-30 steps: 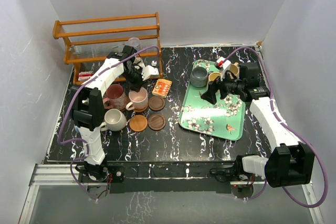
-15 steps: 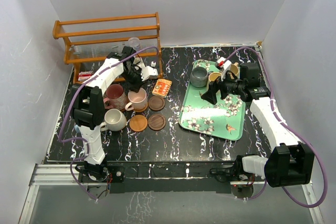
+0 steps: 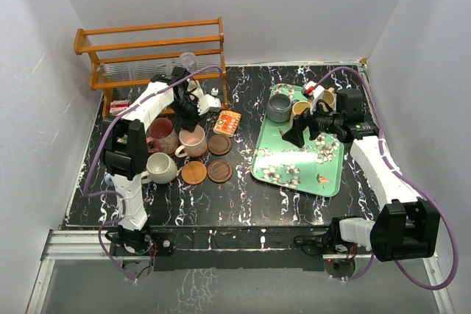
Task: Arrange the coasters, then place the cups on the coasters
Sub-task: Place the cup on the coaster.
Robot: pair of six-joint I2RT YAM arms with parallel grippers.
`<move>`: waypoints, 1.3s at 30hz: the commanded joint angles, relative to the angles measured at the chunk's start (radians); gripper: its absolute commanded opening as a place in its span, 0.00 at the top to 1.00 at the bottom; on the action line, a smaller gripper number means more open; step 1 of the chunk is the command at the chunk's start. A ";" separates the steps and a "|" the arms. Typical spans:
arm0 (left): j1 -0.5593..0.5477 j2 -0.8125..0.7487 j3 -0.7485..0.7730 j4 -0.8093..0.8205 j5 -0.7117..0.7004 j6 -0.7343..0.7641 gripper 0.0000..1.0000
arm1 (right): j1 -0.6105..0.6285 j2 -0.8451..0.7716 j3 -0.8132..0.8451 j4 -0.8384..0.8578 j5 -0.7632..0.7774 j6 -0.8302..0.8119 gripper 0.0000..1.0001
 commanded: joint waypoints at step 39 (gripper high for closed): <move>0.005 -0.108 0.147 -0.018 0.099 -0.093 0.55 | -0.037 -0.003 0.024 0.046 0.074 0.021 0.07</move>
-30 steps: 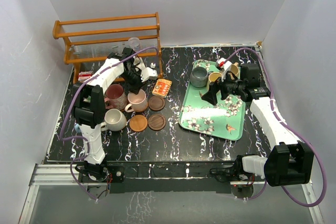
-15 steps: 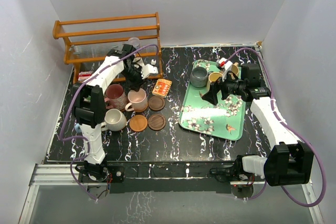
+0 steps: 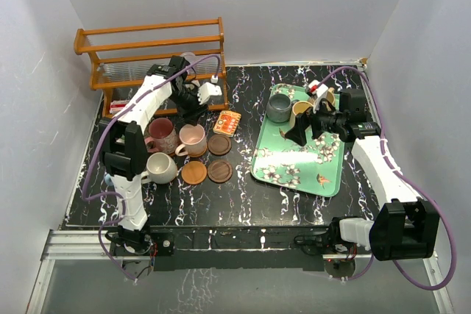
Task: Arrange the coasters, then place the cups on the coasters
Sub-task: Place the cup on the coaster, then pick up the cup from the tray.
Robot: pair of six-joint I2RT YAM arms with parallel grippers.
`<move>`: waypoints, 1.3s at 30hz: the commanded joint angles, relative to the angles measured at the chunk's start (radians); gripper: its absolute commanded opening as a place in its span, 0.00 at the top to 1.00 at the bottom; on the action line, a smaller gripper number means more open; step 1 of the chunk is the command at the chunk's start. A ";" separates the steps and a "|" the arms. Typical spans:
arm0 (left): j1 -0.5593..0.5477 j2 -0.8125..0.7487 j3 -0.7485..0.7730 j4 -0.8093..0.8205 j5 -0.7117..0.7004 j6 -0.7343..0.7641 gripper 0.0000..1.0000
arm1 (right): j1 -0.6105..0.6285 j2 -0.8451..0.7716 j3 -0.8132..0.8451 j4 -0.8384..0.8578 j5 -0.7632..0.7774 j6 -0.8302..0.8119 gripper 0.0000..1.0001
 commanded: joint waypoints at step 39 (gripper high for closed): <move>0.003 -0.591 -0.435 0.521 -0.166 -0.526 0.01 | -0.008 0.727 0.841 -0.443 0.411 -0.529 0.17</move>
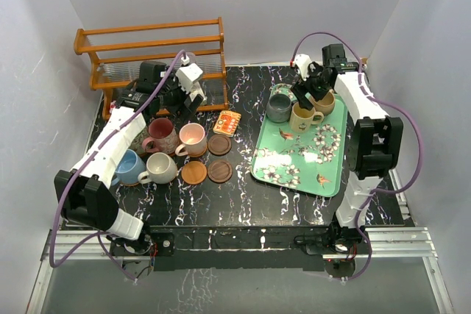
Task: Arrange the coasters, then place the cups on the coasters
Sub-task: Pick up the cup from the tray.
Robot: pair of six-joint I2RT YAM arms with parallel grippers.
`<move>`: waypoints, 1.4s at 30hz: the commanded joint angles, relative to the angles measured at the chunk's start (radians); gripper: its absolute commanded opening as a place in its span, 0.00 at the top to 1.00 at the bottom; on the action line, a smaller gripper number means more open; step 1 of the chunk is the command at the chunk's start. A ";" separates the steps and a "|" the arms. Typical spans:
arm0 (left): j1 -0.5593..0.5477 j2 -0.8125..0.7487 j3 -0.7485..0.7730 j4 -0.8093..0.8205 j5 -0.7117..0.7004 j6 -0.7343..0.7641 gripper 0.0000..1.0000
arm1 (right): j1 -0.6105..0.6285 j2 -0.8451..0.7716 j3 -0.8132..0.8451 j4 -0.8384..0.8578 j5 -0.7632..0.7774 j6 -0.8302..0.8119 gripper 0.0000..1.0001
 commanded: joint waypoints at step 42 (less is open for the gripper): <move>0.004 -0.017 -0.059 -0.033 0.066 -0.040 0.02 | 0.019 -0.010 -0.055 -0.252 -0.031 0.075 0.85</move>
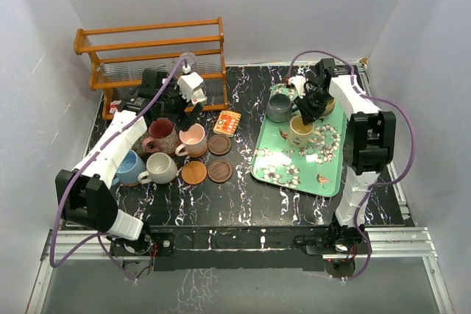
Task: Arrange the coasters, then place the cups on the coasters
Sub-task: Pick up the cup from the tray, then place the cup on the coaster.
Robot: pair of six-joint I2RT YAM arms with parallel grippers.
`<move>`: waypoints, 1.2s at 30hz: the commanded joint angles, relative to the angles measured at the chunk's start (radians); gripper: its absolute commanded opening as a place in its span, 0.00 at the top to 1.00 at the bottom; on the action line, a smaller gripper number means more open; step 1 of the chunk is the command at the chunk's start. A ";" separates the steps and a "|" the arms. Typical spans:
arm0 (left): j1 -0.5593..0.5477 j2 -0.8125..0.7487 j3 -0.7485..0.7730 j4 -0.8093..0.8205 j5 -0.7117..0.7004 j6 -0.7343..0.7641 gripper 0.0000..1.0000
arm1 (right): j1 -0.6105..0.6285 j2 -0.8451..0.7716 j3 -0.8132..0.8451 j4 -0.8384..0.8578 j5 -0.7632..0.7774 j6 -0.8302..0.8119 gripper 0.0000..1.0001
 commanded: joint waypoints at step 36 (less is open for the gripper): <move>-0.431 0.356 0.665 0.085 -0.155 -0.686 0.19 | 0.272 -0.640 -0.289 0.786 0.560 0.996 1.00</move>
